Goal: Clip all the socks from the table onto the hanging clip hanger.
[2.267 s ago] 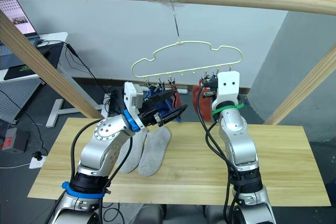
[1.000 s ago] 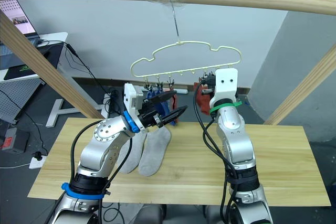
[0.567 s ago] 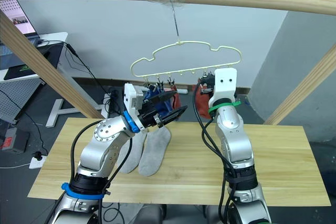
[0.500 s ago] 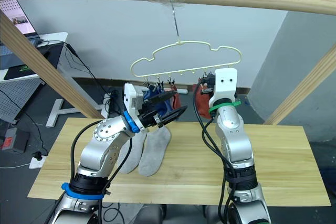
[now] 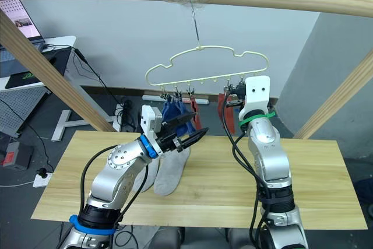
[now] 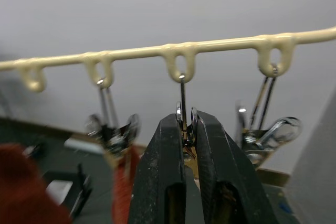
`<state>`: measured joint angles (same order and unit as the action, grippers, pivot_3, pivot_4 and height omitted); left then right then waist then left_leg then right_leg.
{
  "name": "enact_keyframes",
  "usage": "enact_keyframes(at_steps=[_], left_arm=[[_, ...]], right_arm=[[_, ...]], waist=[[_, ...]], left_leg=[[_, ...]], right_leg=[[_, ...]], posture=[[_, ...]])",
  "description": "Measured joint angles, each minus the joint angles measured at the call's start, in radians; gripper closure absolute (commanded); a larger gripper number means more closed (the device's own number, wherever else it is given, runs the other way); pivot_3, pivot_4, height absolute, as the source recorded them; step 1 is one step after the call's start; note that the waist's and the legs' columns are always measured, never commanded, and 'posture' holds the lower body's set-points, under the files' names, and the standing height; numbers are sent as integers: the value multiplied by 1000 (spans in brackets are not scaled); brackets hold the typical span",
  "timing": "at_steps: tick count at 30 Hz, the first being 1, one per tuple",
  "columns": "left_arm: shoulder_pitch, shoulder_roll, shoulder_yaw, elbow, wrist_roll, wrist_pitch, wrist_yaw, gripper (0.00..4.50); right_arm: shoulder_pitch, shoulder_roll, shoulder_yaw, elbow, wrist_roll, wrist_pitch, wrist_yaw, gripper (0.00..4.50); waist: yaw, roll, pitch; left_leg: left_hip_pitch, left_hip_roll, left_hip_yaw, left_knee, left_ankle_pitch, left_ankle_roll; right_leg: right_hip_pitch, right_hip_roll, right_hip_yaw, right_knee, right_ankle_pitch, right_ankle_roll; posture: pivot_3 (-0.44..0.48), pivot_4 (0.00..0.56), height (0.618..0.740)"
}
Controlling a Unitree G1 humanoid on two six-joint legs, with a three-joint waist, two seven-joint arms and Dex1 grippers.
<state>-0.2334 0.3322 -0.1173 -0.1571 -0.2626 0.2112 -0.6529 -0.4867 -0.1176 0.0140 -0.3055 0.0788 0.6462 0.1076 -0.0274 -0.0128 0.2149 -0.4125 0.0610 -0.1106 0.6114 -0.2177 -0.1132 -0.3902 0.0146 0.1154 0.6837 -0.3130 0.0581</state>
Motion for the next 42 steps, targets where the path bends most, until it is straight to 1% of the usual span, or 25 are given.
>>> enact_keyframes(at_steps=[2,3,6,9,11,15,18,19,20,23,24,31,35,36,39,42], left_arm=[[48,34,14,76,49,3,39,112],[62,47,19,115,70,4,55,19],[73,91,21,217,138,1,89,19],[59,109,22,300,178,-4,101,19],[46,102,23,343,180,-6,85,19],[-13,54,-10,430,180,-43,30,19],[-55,42,-47,527,231,-87,32,19],[-63,37,-57,552,244,-94,31,19],[-69,38,-74,572,263,-95,31,19],[-85,41,-104,597,310,-111,31,593],[-87,43,-113,598,319,-116,29,875],[-61,43,-111,580,319,-131,-8,3081],[-27,15,-110,550,272,-126,-70,4325],[-27,-1,-109,547,258,-123,-79,4488],[-38,-95,-96,513,191,-105,-78,4488],[-92,-186,-70,431,113,-85,-73,4488]], right_arm=[[-17,-52,-30,-39,56,94,58,4500],[-30,-74,-43,-51,81,137,81,4500],[-63,-123,-74,-77,150,252,138,4500],[-98,-154,-88,-93,219,353,177,4500],[-118,-159,-108,-103,244,395,183,4500],[-135,-164,-118,-104,264,435,176,4500],[-153,-148,-124,-104,273,454,165,4500],[-156,-144,-135,-104,279,461,156,4500],[-161,-136,-149,-104,284,472,147,4500],[-173,-134,-159,-104,299,501,133,4500],[-175,-134,-159,-104,301,507,131,4500],[-216,-141,-207,-103,342,551,127,4500],[-285,-107,-291,-58,377,603,97,4500],[-299,-87,-325,-43,386,620,83,4500],[-362,-13,-446,0,420,720,36,4500],[-445,47,-578,31,443,866,-1,4500]], waist=[[-3,0,0],[-3,0,0],[-2,0,0],[0,0,0],[1,0,0],[1,0,0],[-3,0,0],[-5,0,0],[-5,0,0],[-4,0,-1],[-4,0,-1],[-6,0,-1],[-6,0,-1],[-6,0,-1],[-4,1,-1],[-1,1,-1]], left_leg=[[1,0,0,0,0,0],[1,0,0,0,0,0],[1,0,0,0,0,1],[1,0,0,0,0,1],[1,0,0,0,0,1],[0,0,0,0,0,0],[1,0,0,0,0,1],[1,0,0,0,0,1],[1,0,0,0,0,1],[1,0,0,0,0,1],[1,0,0,0,0,1],[2,0,0,0,1,1],[2,0,1,0,1,1],[2,0,1,0,1,1],[1,0,1,1,1,2],[1,0,0,1,1,2]], right_leg=[[0,0,0,0,0,0],[0,0,0,1,0,0],[0,0,0,1,0,0],[0,0,0,1,0,0],[0,0,0,0,0,0],[0,0,-1,0,0,0],[0,0,-1,0,0,0],[0,0,-1,0,0,0],[0,0,-1,0,0,0],[0,0,-1,1,0,0],[0,0,-1,1,0,0],[0,0,0,3,0,0],[0,0,0,5,0,0],[0,0,0,5,0,0],[0,0,0,6,0,0],[-1,0,-1,6,0,0]], posture=[[74,194,740],[73,190,740],[72,188,740],[73,185,740],[73,184,740],[69,178,740],[69,178,740],[49,172,740],[49,172,740],[38,167,740],[38,167,740],[39,171,740],[41,173,740],[41,173,740],[39,174,740],[37,174,740]])
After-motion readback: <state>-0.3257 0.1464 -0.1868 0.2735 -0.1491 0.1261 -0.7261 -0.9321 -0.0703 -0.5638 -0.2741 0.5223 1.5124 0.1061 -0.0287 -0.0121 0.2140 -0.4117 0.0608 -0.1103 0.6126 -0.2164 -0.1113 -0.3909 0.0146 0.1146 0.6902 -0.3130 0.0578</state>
